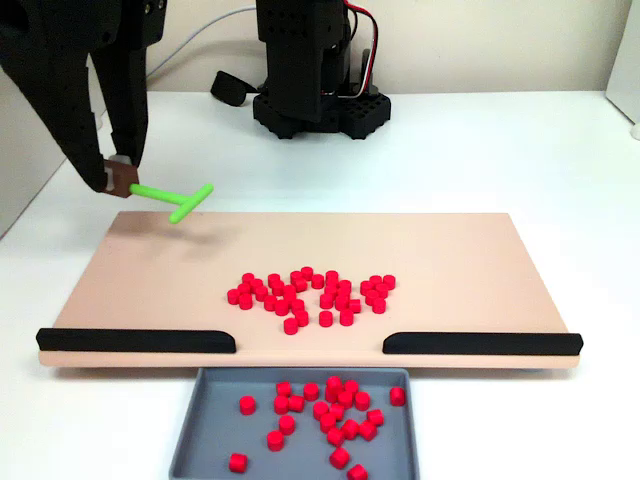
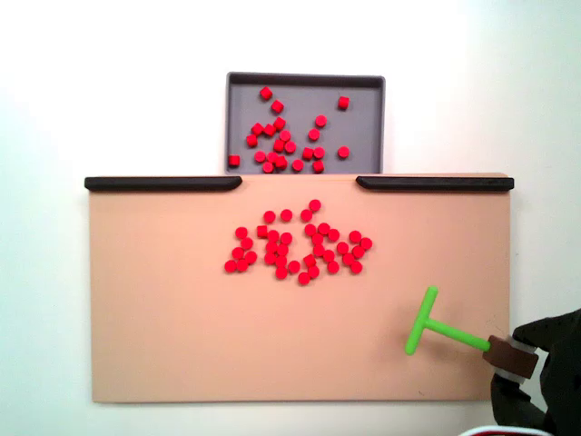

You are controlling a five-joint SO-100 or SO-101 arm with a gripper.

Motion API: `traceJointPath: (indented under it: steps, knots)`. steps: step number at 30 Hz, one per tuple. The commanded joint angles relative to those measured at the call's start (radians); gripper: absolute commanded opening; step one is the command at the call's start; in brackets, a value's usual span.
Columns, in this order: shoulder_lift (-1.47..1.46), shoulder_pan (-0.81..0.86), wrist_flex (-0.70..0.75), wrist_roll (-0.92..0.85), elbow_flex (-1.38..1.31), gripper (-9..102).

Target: Gather the right side granules

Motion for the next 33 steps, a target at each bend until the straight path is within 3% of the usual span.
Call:
traceJointPath:
  steps: [1,33]
  knots:
    - [-0.031,-0.02,0.006,-0.265,-0.083,2]
    - [-0.19,-0.064,-0.097,-0.275,-0.132,2]
